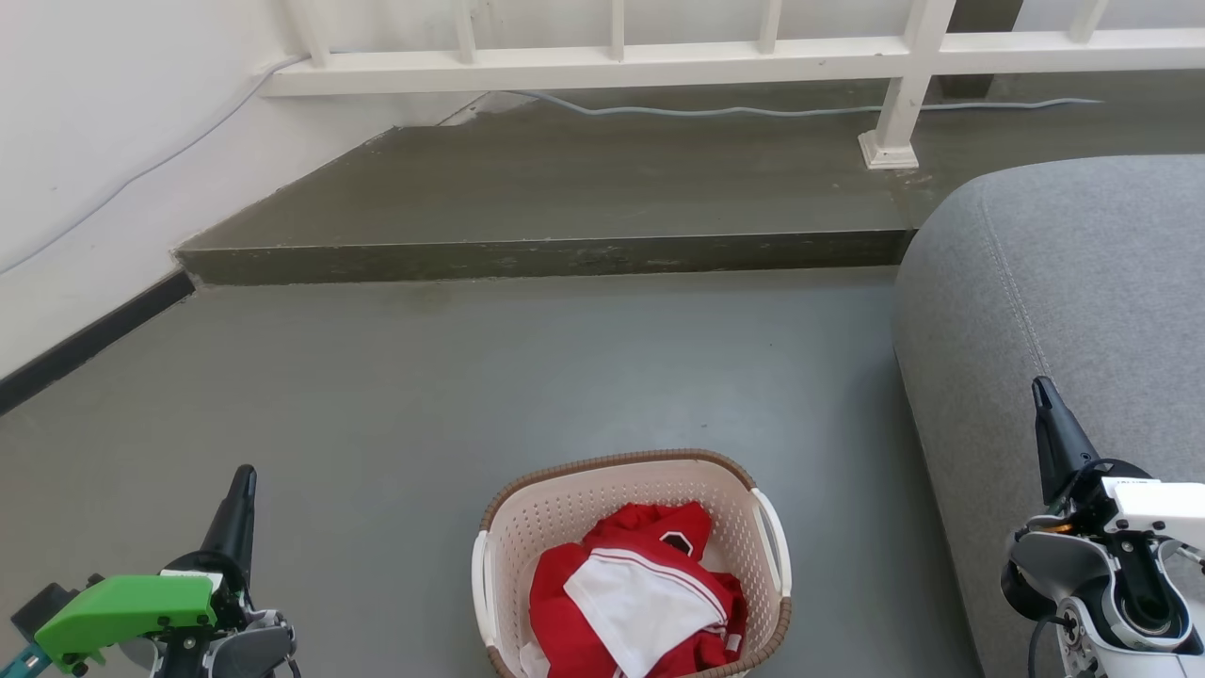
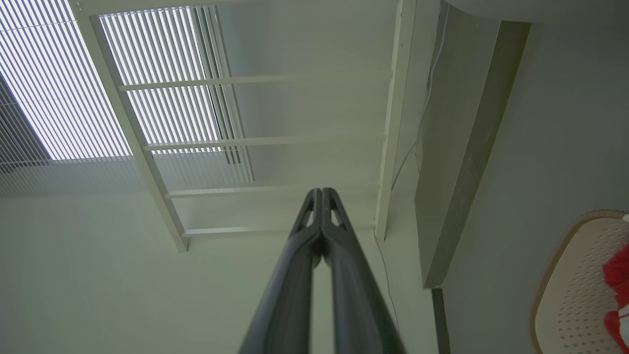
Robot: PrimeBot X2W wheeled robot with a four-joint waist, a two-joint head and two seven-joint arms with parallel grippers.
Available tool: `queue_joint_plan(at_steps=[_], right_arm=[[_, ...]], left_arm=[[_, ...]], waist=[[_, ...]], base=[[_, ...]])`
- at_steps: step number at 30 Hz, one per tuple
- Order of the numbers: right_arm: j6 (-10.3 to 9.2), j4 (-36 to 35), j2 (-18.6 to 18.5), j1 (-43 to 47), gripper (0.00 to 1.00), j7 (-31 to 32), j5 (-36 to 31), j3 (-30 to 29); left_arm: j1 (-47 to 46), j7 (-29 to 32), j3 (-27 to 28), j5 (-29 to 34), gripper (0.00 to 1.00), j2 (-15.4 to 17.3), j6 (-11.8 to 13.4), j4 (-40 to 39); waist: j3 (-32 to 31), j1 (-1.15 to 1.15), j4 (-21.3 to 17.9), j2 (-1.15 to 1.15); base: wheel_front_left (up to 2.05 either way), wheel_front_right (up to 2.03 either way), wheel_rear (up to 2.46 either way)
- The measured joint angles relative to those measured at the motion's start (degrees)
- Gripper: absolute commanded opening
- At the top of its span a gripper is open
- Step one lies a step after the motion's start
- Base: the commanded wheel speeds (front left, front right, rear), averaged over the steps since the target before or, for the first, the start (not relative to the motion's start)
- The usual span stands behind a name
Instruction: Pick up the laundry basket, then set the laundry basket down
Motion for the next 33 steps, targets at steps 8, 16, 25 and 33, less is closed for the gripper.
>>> queue_joint_plan(at_steps=[8, 16, 25, 33], right_arm=[[0.00, 0.0, 0.0, 0.0, 0.00, 0.0, 0.0, 0.0], [0.00, 0.1, 0.0, 0.0, 0.00, 0.0, 0.0, 0.0], [0.01, 0.1, 0.0, 0.0, 0.00, 0.0, 0.0, -0.1], [0.01, 0.1, 0.1, 0.0, 0.00, 0.0, 0.0, -0.1]], left_arm=[[0.0, 0.0, 0.0, 0.0, 0.00, 0.0, 0.0, 0.1], [0.0, 0.0, 0.1, 0.0, 0.00, 0.0, 0.0, 0.1], [0.0, 0.2, 0.1, 0.0, 0.00, 0.0, -0.1, 0.2], [0.0, 0.4, 0.2, 0.0, 0.00, 0.0, -0.1, 0.2]], waist=[[0.0, 0.00, 0.0, 0.00], [0.0, 0.00, 0.0, 0.00], [0.0, 0.00, 0.0, 0.00], [0.0, 0.00, 0.0, 0.00]], base=[[0.00, 0.00, 0.00], [0.00, 0.00, 0.00], [0.00, 0.00, 0.00], [0.00, 0.00, 0.00]])
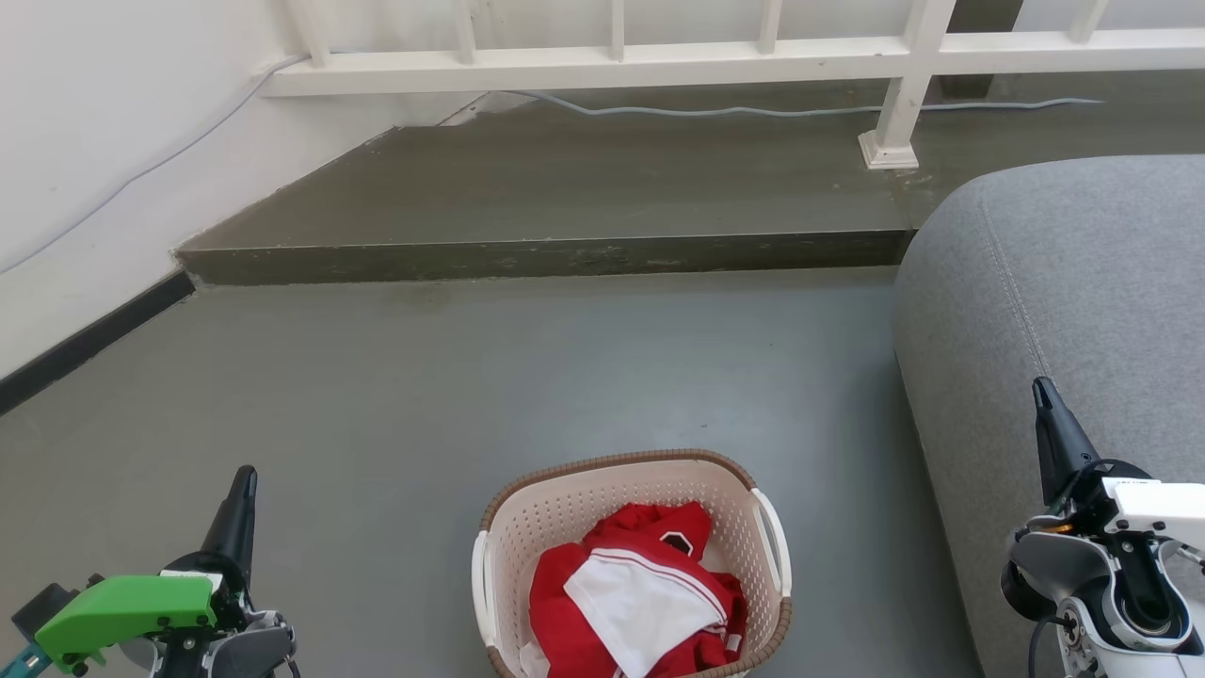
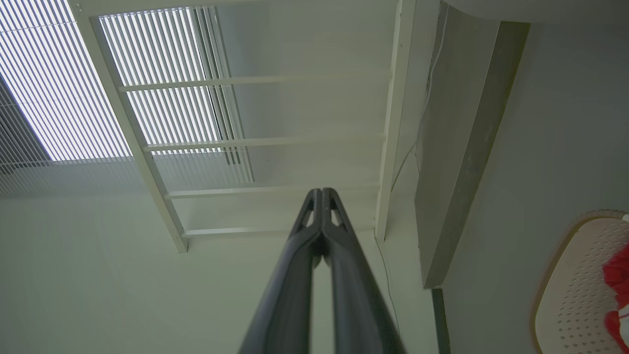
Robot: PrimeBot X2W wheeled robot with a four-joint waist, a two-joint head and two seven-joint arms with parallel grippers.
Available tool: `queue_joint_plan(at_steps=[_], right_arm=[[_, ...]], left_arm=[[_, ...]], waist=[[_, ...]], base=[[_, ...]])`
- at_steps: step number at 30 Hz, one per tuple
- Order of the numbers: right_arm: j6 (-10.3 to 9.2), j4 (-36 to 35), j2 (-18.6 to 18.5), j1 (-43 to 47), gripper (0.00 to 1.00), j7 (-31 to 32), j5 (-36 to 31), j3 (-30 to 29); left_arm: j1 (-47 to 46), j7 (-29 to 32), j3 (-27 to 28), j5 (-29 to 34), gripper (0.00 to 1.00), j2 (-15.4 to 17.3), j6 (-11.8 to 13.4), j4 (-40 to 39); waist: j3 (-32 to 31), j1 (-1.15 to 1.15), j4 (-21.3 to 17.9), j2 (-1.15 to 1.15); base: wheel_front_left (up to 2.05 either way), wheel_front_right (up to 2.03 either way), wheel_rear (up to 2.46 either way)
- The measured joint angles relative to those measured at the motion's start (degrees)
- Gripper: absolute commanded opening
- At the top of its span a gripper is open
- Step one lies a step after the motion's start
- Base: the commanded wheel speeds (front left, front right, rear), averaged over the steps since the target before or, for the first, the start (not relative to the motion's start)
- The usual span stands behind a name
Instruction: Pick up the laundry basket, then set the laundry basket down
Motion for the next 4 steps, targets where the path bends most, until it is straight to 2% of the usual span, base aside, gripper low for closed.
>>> queue_joint_plan(at_steps=[4], right_arm=[[0.00, 0.0, 0.0, 0.0, 0.00, 0.0, 0.0, 0.0]], left_arm=[[0.0, 0.0, 0.0, 0.0, 0.00, 0.0, 0.0, 0.0]], waist=[[0.0, 0.00, 0.0, 0.00]], base=[[0.00, 0.00, 0.00]])
